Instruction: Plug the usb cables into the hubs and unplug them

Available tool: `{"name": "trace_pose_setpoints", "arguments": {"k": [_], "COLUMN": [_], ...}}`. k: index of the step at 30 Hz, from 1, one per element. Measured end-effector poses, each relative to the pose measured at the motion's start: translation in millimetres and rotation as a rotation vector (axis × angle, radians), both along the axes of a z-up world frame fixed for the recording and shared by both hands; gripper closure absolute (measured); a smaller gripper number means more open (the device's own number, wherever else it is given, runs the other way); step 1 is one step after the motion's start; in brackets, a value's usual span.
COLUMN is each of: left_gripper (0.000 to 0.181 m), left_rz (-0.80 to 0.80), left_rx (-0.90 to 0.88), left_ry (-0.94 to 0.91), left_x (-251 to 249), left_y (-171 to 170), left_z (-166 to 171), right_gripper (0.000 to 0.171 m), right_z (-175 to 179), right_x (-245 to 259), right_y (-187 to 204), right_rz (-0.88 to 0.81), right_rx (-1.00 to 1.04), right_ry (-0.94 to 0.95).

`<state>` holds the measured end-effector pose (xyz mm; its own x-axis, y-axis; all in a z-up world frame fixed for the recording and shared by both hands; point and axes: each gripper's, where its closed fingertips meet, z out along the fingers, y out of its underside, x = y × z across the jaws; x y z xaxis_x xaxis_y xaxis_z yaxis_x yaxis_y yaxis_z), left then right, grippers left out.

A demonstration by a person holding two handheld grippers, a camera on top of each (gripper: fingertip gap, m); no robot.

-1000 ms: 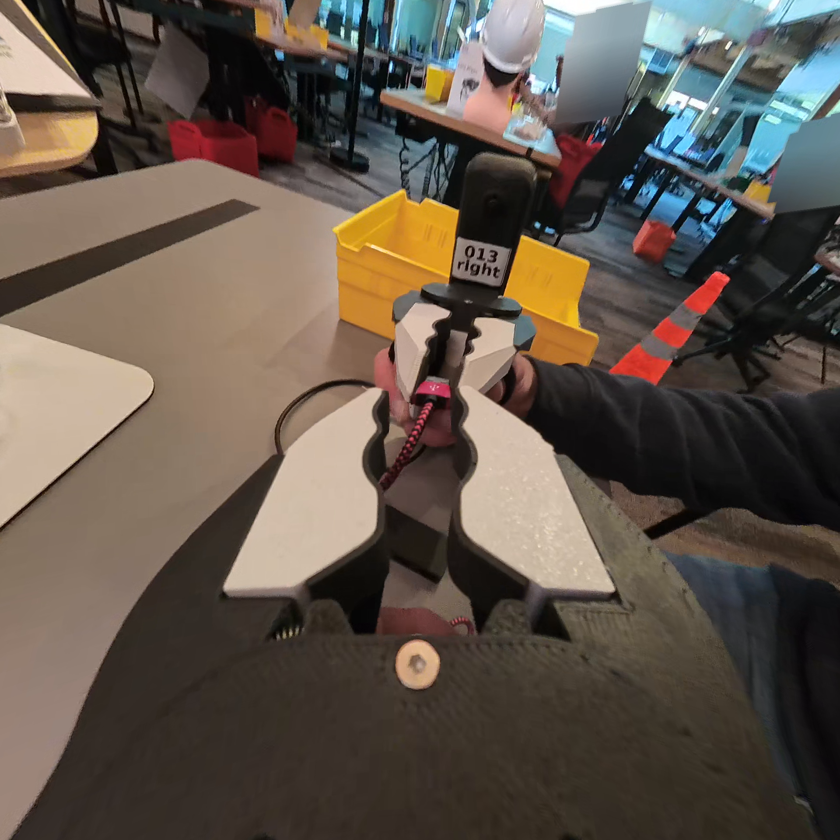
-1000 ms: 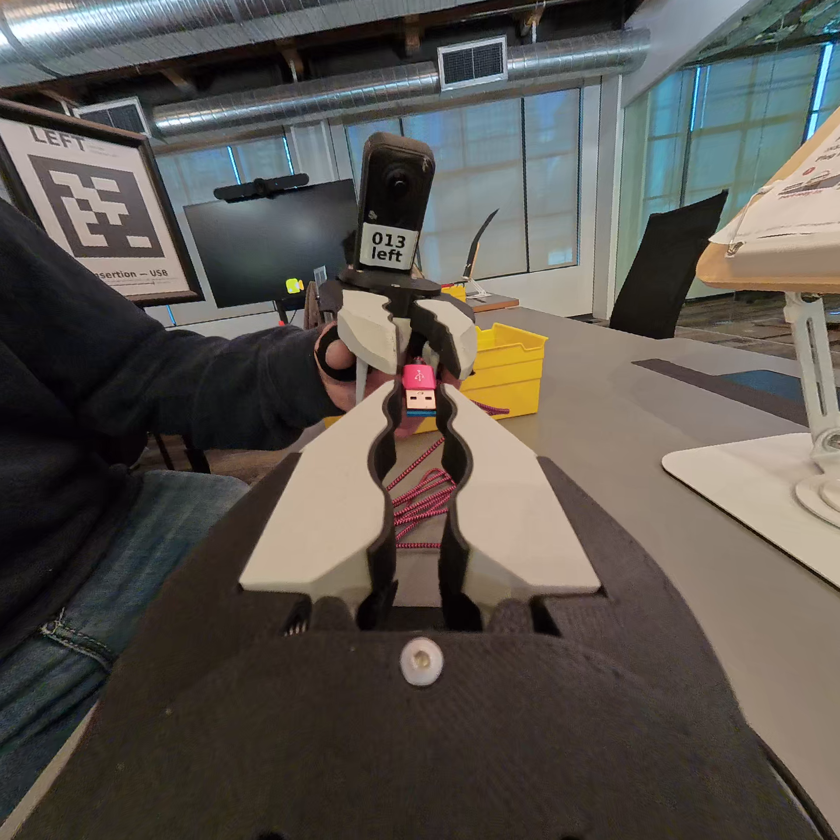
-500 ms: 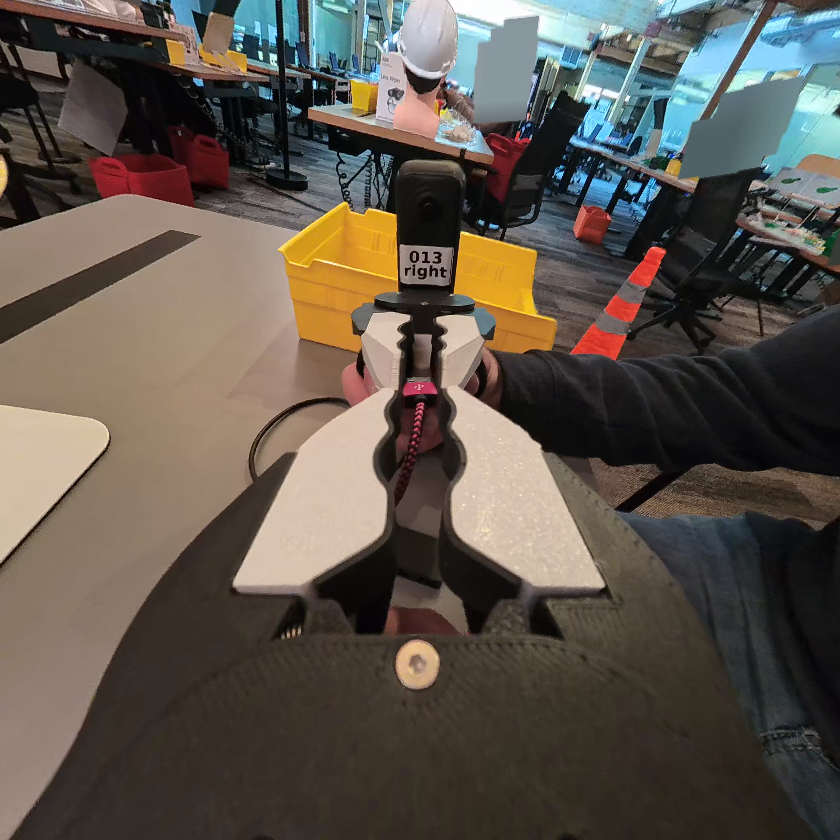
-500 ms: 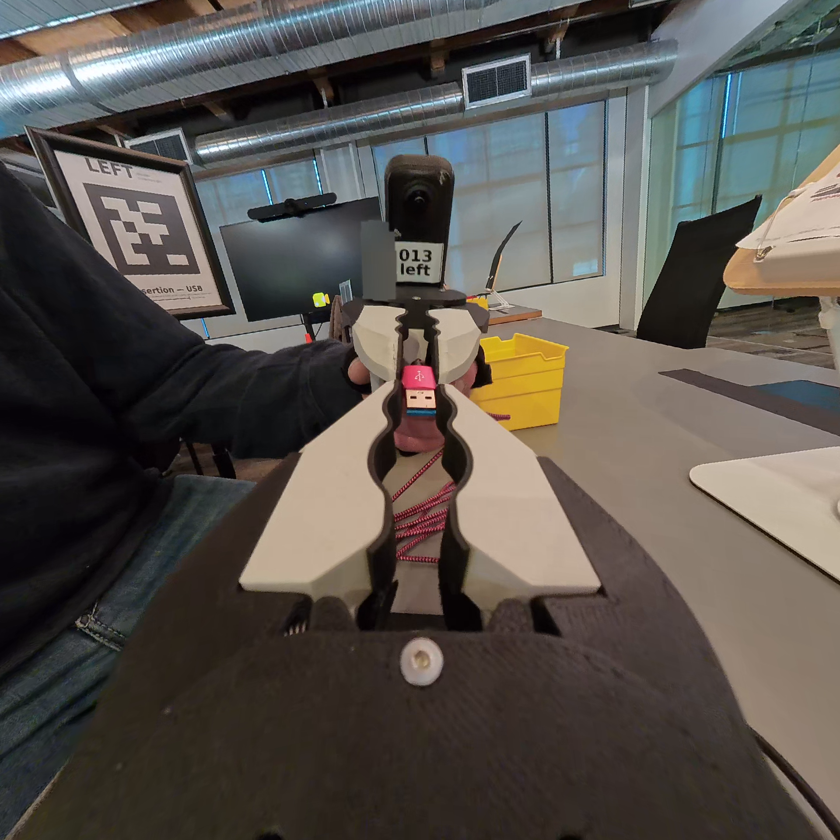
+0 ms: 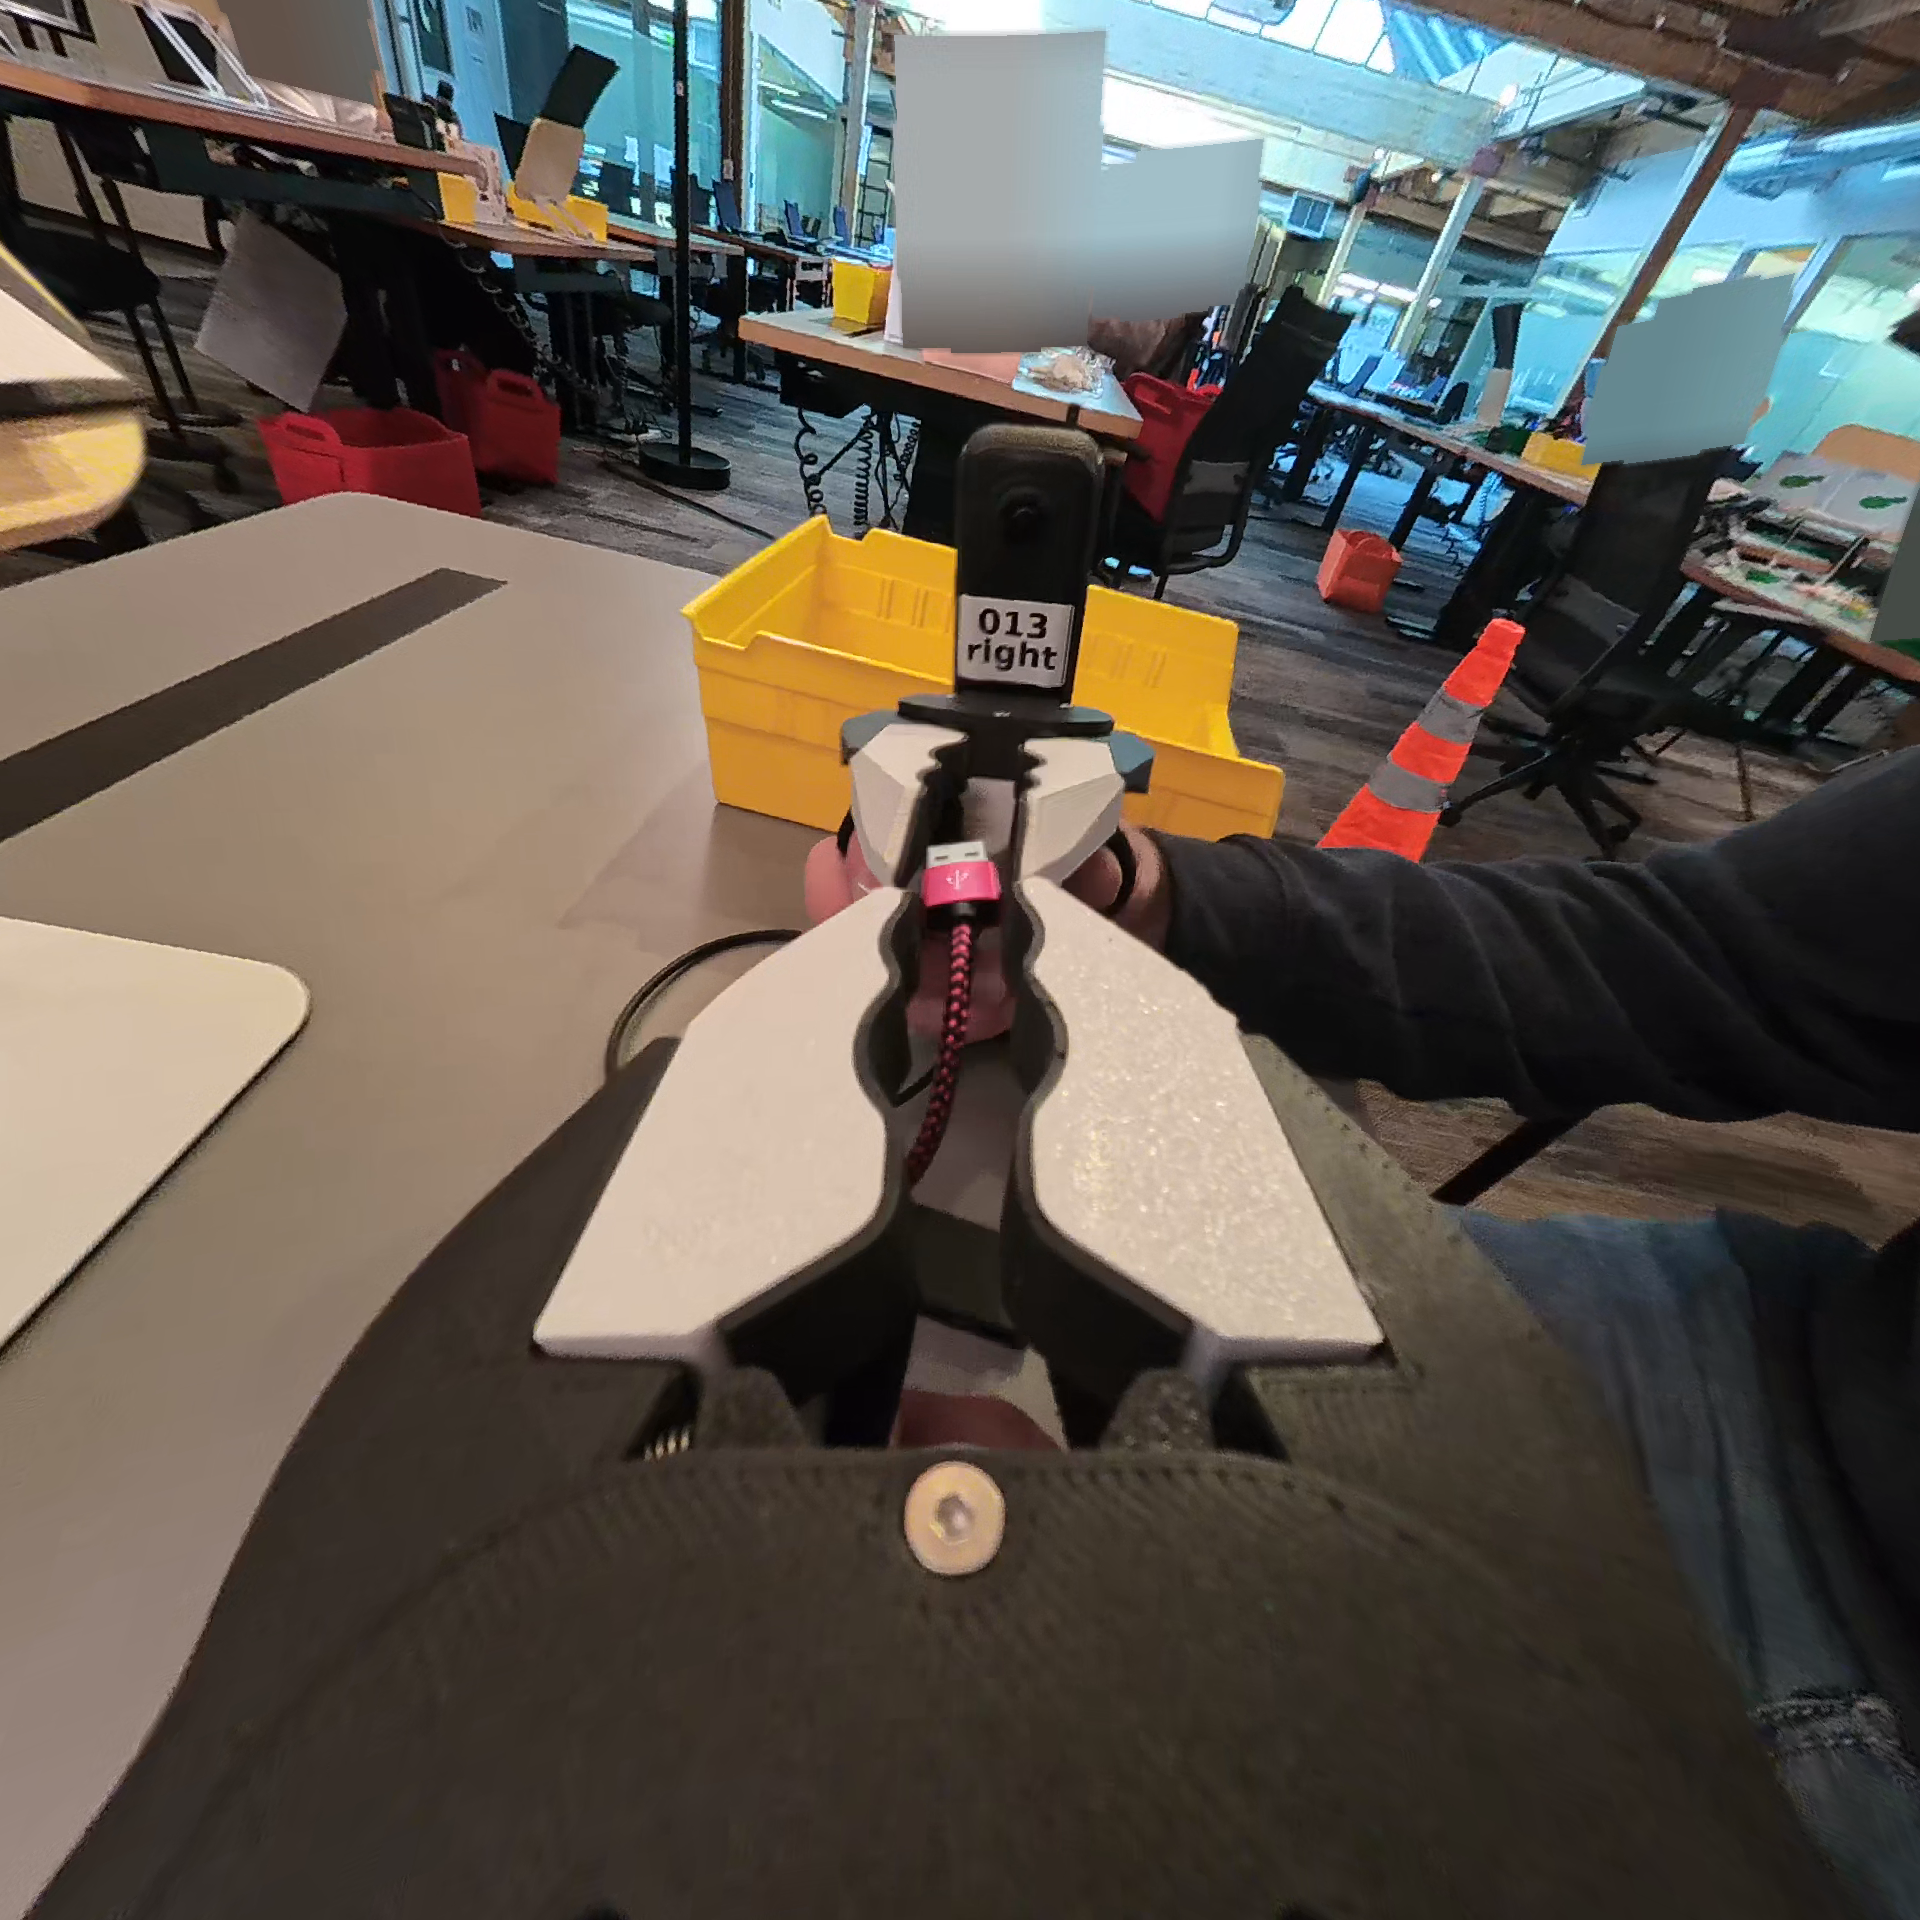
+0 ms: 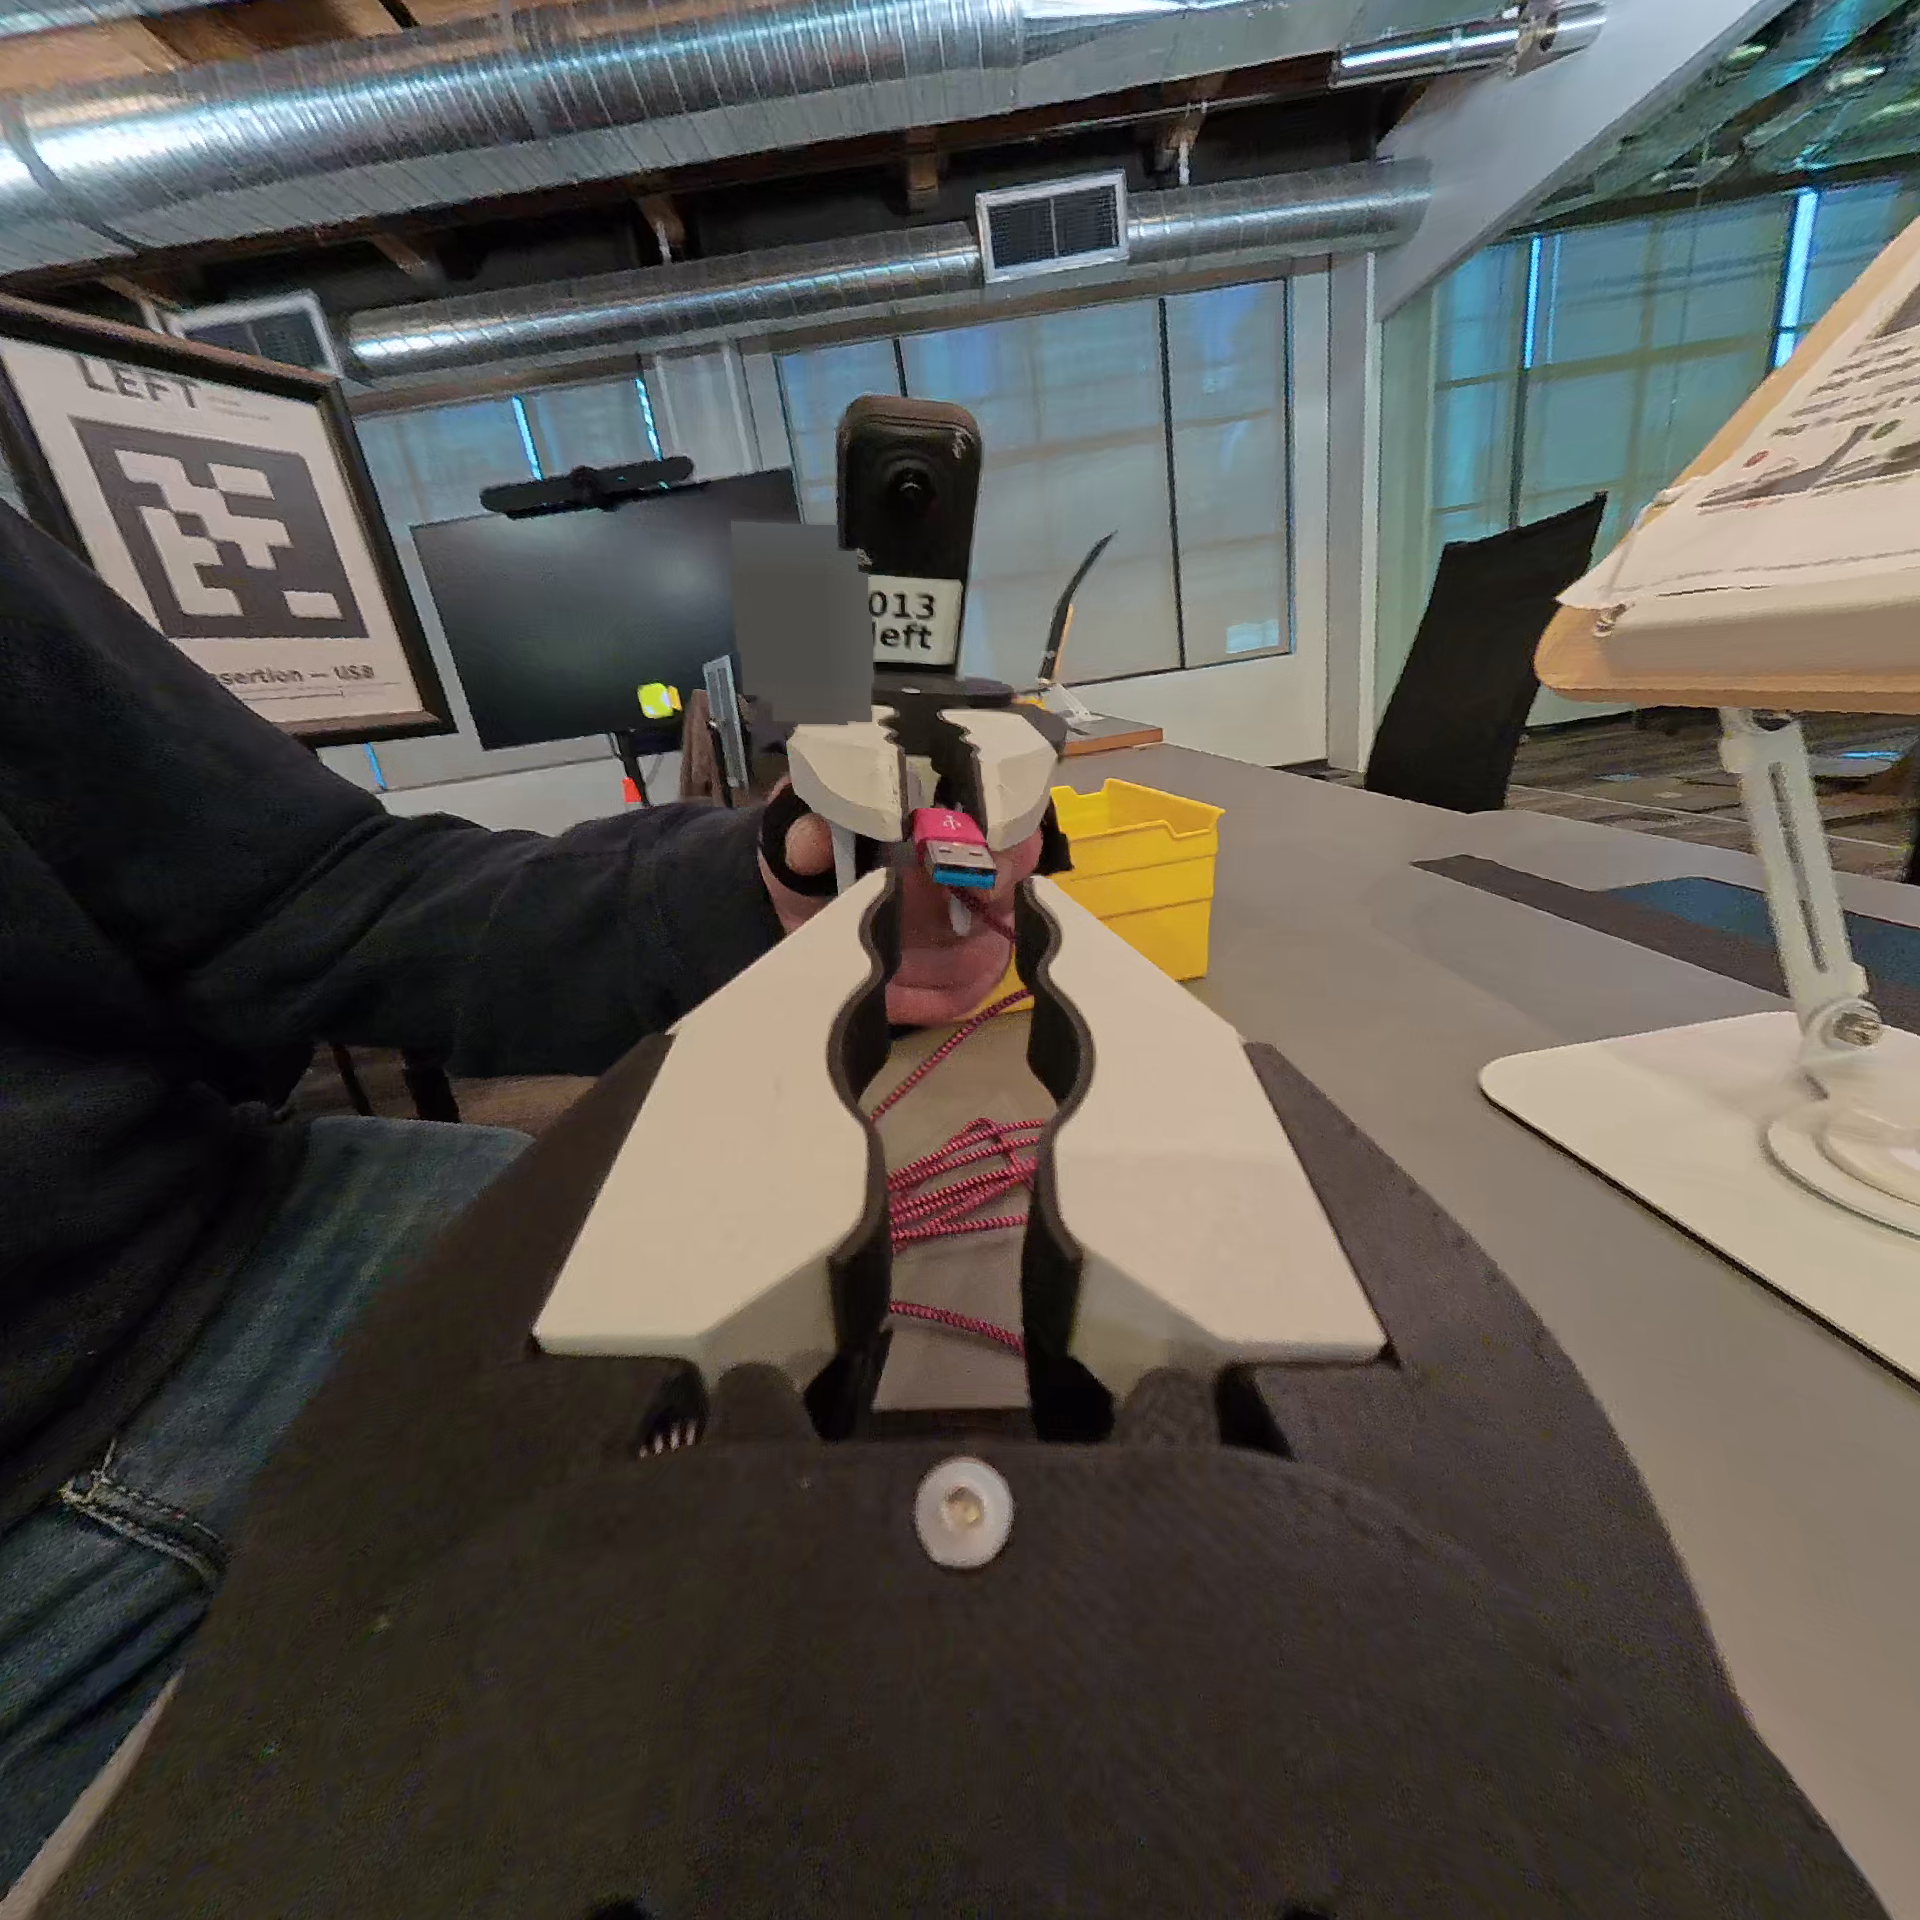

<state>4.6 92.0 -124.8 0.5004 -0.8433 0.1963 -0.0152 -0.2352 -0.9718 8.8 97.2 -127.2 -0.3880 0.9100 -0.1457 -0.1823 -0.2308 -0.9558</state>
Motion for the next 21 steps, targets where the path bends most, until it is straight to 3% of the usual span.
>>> {"name": "trace_pose_setpoints", "arguments": {"k": [9, 10, 12, 16, 21], "left_gripper": [0.167, 0.167, 0.167, 0.167, 0.167], "left_rz": [-0.018, -0.018, -0.012, 0.017, 0.039], "left_rx": [0.037, 0.037, 0.038, 0.038, 0.045], "left_ry": [0.153, 0.164, 0.195, 0.203, 0.21], "left_x": [-9.6, -9.8, -12.6, -21.5, -25.7], "left_y": [-6.7, -7.0, -7.1, -6.6, -4.4], "left_z": [-9.2, -10.8, -15.7, -20.3, -23.8], "right_gripper": [0.143, 0.139, 0.115, 0.084, 0.064], "right_z": [-7.9, -8.4, -10.9, -45.8, -100.8], "right_x": [-5.8, -5.5, -3.5, -1.0, 6.2], "right_y": [-5.2, -5.2, -6.1, -7.2, -1.2], "right_rz": [-0.047, -0.047, -0.04, -0.076, -0.173], "right_rx": [0.089, 0.092, 0.1, 0.226, 0.402], "right_ry": [-0.065, -0.07, -0.111, -0.388, -0.766]}}
